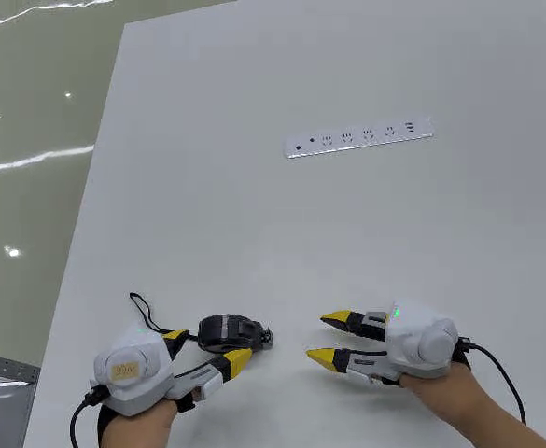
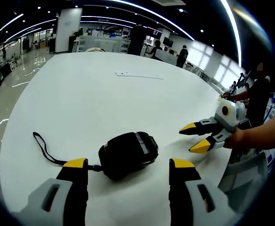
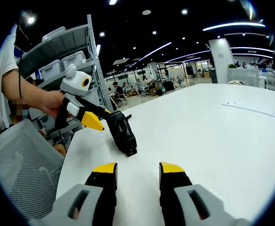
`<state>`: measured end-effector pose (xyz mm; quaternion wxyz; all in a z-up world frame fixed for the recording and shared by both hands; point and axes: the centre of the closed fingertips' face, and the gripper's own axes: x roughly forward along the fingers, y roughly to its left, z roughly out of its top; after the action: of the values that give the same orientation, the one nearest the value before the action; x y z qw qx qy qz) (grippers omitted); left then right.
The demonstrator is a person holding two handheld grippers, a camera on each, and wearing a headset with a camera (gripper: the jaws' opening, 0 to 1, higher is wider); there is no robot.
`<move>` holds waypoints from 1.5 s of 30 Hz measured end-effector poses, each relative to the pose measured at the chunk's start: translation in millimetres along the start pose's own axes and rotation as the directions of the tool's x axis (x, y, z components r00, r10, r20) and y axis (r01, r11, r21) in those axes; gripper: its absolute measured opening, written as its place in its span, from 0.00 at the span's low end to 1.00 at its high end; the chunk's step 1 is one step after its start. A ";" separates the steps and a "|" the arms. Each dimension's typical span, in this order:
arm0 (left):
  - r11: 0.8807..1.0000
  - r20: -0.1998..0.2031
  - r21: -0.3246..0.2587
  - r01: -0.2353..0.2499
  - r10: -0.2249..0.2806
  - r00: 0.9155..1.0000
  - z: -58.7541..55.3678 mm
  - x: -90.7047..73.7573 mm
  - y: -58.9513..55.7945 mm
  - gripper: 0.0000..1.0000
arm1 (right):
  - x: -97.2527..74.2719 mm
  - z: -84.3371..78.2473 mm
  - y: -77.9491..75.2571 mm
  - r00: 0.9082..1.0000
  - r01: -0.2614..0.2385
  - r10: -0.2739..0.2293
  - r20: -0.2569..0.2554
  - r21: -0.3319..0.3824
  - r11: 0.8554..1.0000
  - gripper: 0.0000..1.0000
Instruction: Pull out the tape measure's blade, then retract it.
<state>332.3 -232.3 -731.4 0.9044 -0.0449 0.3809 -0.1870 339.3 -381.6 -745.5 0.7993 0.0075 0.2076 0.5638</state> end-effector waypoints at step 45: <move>0.992 -0.010 0.071 0.102 -0.102 0.995 -24.5 -30.7 -15.5 0.68 | -73.7 0.5 9.9 0.994 0.111 -0.111 -0.007 0.022 0.994 0.44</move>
<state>290.6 -233.7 -724.6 0.8933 -0.0313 0.3743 -0.2468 310.1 -444.6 -718.8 0.8287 0.0036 0.2162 0.5163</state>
